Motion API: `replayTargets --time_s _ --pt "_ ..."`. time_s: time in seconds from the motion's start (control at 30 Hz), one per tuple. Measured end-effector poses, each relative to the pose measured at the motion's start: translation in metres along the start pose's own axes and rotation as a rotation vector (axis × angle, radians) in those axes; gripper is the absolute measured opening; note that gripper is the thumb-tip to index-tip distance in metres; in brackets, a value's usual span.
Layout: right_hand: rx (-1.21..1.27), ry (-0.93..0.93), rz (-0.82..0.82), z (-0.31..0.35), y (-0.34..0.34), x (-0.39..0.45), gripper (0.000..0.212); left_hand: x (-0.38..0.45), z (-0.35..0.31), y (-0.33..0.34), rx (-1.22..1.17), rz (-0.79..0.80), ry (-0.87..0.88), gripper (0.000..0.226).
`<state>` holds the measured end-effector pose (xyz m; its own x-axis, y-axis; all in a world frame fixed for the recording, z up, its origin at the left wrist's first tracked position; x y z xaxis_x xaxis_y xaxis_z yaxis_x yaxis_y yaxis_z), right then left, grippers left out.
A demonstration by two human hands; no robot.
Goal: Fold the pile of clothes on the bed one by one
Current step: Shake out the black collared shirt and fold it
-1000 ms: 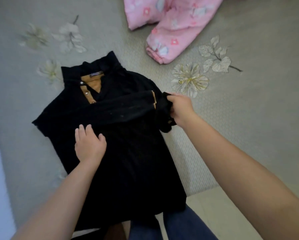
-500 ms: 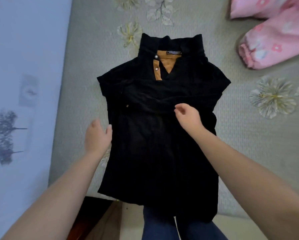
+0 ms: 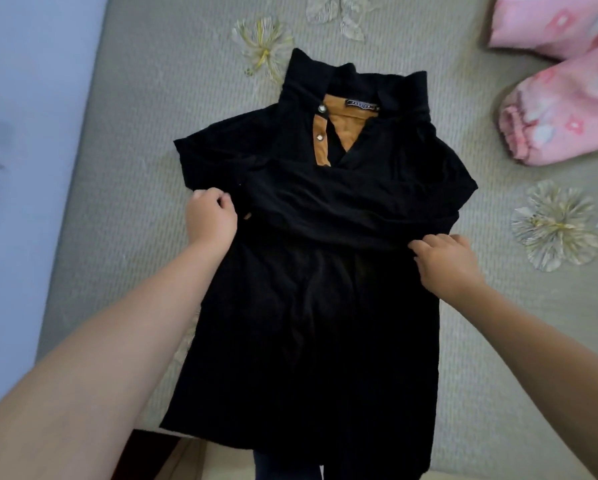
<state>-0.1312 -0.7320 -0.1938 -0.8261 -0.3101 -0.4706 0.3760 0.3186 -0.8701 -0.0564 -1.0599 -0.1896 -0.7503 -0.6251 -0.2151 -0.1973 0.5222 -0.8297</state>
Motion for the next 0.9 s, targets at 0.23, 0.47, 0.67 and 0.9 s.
replayTargets --time_s 0.23,0.47,0.67,0.9 --pt "-0.227 -0.165 0.159 -0.010 0.006 -0.015 0.034 -0.006 -0.010 0.022 -0.004 0.288 -0.041 0.052" --pt "0.004 -0.174 -0.029 -0.007 -0.026 0.014 0.030 0.009 -0.013 0.012 -0.237 0.050 -0.113 0.033" --pt "0.380 0.215 -0.137 -0.028 -0.044 0.053 0.047 0.023 -0.017 -0.020 -0.670 0.177 0.058 0.012" --pt "0.337 0.243 -0.151 -0.040 -0.044 0.069 0.028 0.035 -0.040 -0.031 -0.660 0.247 0.248 0.014"
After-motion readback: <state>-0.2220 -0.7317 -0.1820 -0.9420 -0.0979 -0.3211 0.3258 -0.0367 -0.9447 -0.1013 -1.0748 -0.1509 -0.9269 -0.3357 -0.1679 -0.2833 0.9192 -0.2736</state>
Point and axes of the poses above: each hand's wrist, its own x-axis towards the middle knuckle, its own y-axis out of the palm, z = x × y, the point moved 6 cm from there along x, towards the middle knuckle, and after that the axes turned 10 degrees about y, right-handed, at the moved point
